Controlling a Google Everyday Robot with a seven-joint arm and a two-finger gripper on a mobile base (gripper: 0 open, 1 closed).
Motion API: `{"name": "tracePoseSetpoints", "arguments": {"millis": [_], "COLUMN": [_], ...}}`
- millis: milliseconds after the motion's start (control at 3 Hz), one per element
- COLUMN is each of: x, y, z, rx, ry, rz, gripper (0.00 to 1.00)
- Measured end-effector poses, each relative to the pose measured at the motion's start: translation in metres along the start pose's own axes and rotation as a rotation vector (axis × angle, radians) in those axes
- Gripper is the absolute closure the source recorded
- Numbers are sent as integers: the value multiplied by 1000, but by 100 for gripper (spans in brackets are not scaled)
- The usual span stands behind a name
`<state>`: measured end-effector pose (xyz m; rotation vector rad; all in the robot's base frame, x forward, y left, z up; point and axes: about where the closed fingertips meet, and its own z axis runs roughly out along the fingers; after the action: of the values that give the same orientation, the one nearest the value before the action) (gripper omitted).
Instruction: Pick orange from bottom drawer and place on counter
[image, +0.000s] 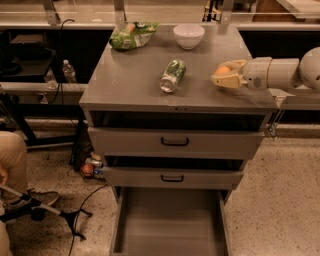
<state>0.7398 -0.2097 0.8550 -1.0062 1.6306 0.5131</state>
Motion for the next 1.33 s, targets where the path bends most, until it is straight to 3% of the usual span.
{"name": "tracePoseSetpoints", "arguments": {"millis": [667, 1000, 1333], "x": [5, 5, 0], "y": [-1, -2, -12], "z": [5, 5, -9], "rx": [-16, -21, 3], "ry": [8, 0, -36], "rz": [21, 25, 36], "gripper": [13, 0, 0]}}
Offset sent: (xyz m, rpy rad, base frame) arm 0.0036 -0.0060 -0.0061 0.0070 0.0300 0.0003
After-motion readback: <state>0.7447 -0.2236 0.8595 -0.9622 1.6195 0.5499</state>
